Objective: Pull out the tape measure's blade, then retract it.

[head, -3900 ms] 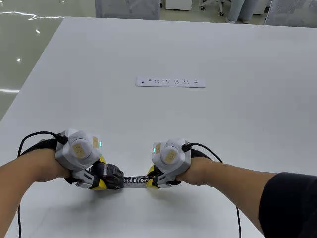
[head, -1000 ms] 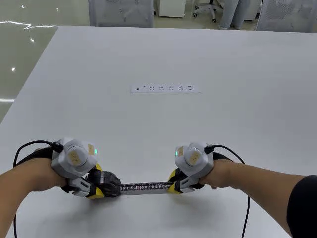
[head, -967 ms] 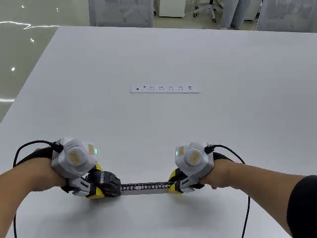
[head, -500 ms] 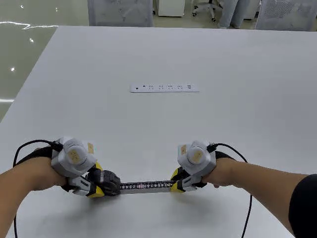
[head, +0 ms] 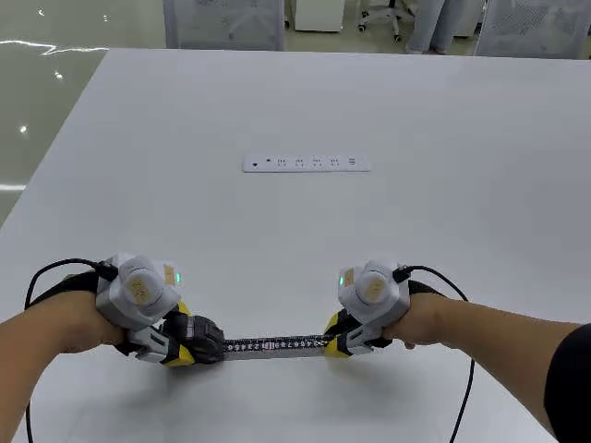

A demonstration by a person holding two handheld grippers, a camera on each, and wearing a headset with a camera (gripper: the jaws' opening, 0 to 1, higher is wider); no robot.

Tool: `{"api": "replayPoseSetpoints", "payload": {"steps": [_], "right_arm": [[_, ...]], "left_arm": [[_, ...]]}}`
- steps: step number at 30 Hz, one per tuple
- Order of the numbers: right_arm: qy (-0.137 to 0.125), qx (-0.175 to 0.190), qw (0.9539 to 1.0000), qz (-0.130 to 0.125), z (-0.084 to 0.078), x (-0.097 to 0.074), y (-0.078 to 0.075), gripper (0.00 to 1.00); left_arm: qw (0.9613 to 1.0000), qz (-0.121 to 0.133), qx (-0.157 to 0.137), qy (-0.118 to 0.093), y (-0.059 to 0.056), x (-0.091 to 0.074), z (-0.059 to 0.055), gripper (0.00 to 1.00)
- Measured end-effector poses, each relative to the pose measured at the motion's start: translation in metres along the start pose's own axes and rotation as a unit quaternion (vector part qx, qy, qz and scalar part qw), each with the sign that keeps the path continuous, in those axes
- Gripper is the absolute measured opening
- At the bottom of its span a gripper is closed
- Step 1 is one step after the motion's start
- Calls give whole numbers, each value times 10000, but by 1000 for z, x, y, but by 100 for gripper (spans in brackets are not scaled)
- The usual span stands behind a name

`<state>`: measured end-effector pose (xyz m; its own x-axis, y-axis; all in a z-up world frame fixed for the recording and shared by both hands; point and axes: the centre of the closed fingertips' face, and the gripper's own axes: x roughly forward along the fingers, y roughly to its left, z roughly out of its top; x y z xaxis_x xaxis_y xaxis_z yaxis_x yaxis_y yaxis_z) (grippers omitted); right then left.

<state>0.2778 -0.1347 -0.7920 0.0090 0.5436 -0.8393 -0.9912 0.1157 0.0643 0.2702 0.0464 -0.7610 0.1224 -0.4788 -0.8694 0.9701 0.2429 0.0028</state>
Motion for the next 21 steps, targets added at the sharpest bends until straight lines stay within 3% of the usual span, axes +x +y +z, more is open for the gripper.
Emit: {"api": "replayPoseSetpoints", "payload": {"steps": [21], "right_arm": [[50,89,9999,-24,-14,-8,-3,11]], "left_arm": [[10000,22,-1,-25,1,0,0,32]]}}
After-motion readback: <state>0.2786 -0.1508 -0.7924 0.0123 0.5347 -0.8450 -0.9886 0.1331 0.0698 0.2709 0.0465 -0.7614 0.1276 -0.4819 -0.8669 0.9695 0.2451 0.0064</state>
